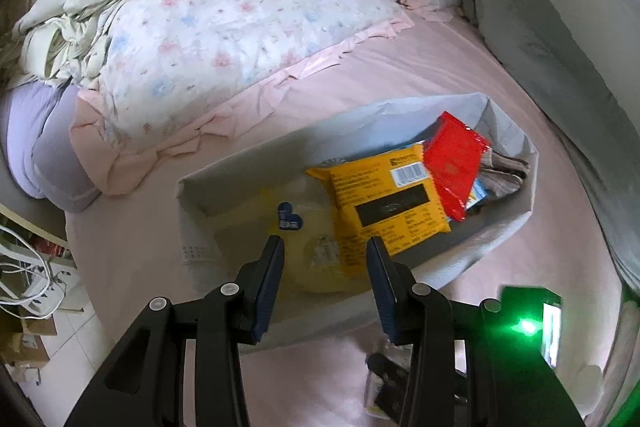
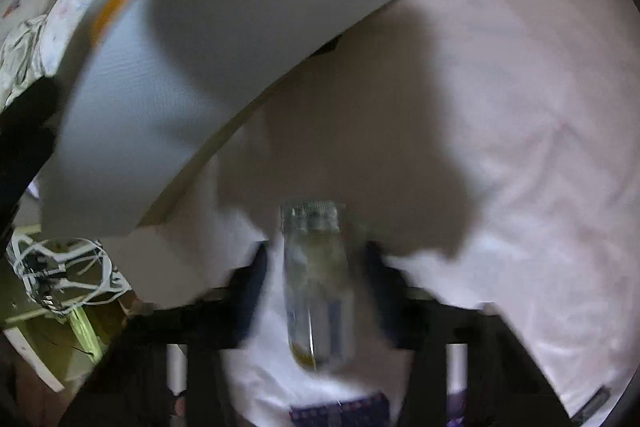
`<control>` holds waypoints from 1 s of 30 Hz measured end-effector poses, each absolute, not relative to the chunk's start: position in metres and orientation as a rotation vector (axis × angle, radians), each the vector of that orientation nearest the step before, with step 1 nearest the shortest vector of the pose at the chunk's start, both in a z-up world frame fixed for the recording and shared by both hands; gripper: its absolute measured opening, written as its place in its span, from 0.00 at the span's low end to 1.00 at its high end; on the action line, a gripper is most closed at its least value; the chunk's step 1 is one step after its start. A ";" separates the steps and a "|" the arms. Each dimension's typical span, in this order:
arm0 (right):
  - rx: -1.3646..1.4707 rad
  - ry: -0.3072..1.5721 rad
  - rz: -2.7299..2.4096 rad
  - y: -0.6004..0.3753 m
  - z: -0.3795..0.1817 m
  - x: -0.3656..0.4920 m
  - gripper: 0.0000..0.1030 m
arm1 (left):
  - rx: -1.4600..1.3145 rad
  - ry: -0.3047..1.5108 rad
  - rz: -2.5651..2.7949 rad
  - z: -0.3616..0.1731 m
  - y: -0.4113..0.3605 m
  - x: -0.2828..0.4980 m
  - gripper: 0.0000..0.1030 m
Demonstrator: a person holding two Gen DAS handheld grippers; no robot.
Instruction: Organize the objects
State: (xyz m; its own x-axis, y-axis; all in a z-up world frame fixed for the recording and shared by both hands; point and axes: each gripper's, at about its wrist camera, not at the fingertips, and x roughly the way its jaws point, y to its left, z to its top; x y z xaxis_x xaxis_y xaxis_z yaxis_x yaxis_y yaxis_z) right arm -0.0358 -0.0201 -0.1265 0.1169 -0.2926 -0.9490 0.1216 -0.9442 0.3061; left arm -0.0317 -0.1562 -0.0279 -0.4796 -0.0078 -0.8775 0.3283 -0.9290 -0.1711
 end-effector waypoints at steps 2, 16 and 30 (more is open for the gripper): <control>2.063 -0.220 -1.920 -0.015 -0.123 -0.038 0.35 | 1.476 0.466 -2.524 -0.026 -0.154 -0.032 0.41; 1.097 -0.697 -2.339 0.052 0.029 -0.026 0.31 | 1.425 0.378 -2.647 -0.011 -0.144 -0.031 0.41; 1.161 -0.584 -2.343 0.020 0.028 -0.043 0.39 | 1.203 0.017 -2.664 -0.006 -0.132 -0.035 0.78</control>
State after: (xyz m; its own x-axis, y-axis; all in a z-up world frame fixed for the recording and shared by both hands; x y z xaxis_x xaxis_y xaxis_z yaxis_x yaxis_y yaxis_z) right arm -0.0431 0.0204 0.0280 -0.5390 -0.5693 -0.6208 0.2114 -0.8049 0.5545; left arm -0.0351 -0.1323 -0.0058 -0.6415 -0.1928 -0.7425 0.2024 -0.9761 0.0785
